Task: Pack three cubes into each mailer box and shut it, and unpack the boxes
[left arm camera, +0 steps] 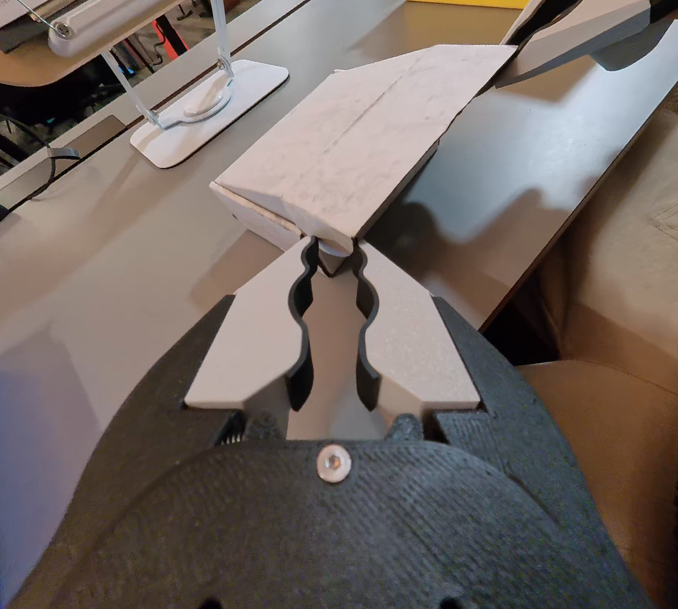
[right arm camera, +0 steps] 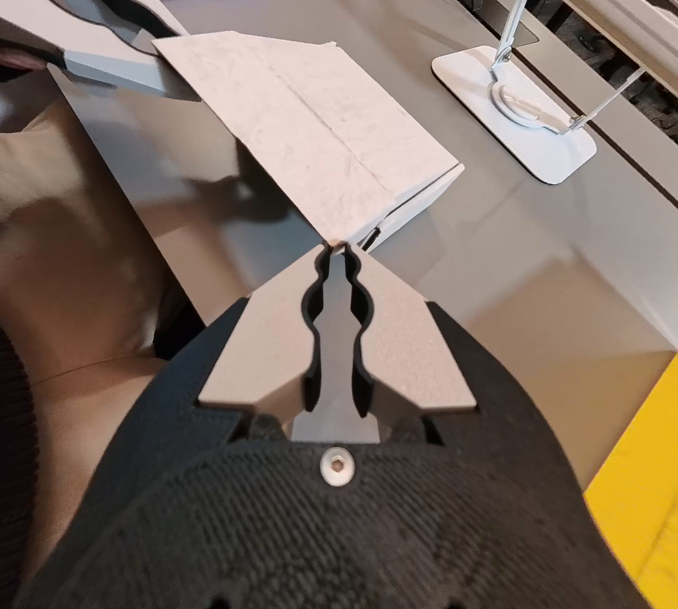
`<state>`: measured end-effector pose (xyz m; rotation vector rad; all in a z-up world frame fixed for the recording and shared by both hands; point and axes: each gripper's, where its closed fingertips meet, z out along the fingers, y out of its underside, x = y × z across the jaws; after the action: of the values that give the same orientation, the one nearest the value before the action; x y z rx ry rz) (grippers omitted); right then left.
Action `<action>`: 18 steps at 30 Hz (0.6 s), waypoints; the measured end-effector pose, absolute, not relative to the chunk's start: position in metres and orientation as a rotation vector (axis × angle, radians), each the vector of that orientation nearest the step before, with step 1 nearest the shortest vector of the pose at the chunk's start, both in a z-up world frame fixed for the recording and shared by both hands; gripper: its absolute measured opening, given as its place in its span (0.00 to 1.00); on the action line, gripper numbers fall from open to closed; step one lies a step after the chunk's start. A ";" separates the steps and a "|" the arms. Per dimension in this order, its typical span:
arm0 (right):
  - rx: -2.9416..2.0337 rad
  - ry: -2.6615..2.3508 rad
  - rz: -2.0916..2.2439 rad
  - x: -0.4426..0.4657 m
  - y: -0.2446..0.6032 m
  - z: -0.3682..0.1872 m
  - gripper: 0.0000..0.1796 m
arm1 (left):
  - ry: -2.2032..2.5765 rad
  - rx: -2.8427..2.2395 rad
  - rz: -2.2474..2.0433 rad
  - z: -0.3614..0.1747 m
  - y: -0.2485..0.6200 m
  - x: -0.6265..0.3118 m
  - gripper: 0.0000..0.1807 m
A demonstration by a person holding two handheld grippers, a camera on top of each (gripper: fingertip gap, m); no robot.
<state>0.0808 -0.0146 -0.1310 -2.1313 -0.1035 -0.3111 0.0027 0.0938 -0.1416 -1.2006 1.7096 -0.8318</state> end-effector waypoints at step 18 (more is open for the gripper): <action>-2.178 -0.031 -0.272 0.079 -0.014 -0.142 0.05 | 1.758 -1.235 -0.800 -0.155 0.094 0.002 0.07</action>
<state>0.0792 -0.0141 -0.1422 -2.1783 -0.0313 -0.2724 0.0019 0.0938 -0.1547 -1.2350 1.7581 -0.7997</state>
